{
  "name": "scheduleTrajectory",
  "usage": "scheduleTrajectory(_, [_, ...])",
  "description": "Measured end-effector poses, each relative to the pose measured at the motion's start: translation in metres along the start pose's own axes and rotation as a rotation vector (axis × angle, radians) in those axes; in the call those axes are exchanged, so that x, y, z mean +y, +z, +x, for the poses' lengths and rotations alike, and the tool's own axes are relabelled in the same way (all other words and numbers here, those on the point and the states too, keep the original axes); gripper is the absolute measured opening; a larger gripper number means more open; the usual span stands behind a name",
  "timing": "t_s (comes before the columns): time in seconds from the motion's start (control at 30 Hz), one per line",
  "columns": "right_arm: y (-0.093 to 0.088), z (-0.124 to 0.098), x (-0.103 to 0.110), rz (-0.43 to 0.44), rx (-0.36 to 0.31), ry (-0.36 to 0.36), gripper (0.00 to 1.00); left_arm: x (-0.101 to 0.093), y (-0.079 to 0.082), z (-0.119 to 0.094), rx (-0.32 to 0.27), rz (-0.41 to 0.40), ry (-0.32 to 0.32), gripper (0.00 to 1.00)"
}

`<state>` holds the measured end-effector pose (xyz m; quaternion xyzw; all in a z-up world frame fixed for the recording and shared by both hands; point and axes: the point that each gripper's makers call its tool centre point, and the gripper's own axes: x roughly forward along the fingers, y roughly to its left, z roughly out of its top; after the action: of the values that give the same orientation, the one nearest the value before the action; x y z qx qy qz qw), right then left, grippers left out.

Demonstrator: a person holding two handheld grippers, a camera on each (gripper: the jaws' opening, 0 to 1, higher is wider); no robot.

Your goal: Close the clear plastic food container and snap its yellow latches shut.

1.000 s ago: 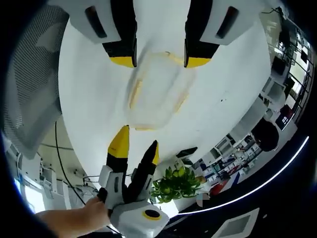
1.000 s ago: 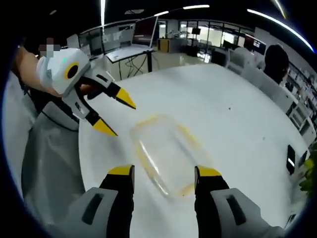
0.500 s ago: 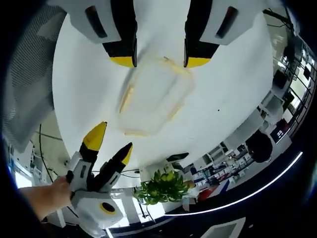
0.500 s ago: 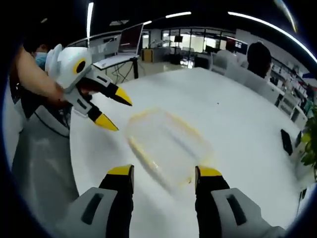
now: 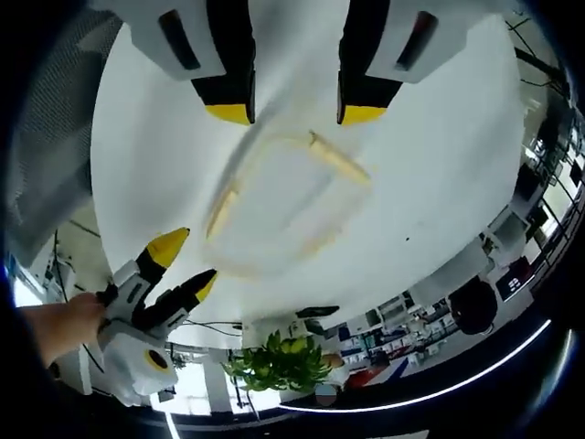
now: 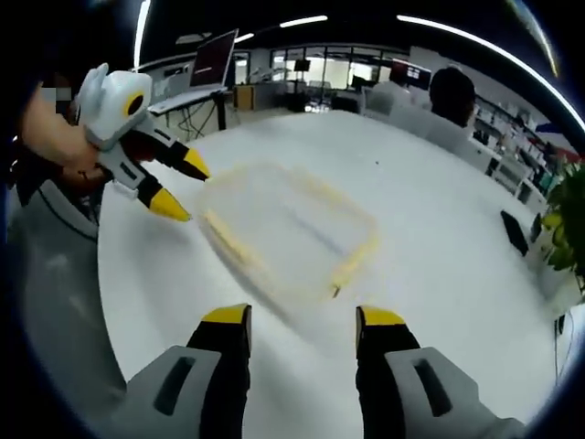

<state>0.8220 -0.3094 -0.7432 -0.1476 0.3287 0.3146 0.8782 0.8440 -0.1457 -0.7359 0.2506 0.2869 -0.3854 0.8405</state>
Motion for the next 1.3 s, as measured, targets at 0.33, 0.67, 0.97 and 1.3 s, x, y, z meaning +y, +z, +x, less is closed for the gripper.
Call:
scheduleTrajectory(0.33, [-0.006,0.014,0.001,0.014,0.023,0.006,0.39,-0.002,-0.009,0.011,0.014,-0.070,-0.004,0.28])
scheduleTrajectory(0.67, [-0.001,0.022,-0.001,0.000,0.031,0.016,0.36,-0.007,-0.011,0.019,0.023,-0.074,-0.022,0.26])
scheduleTrajectory(0.97, [-0.001,0.025,0.003,-0.028,0.038,0.013,0.31,-0.005,-0.012,0.024,0.023,-0.071,-0.030,0.24])
scheduleTrajectory(1.3, [0.003,0.030,0.007,-0.084,0.050,-0.008,0.28,-0.004,-0.006,0.025,0.007,-0.039,-0.028,0.24])
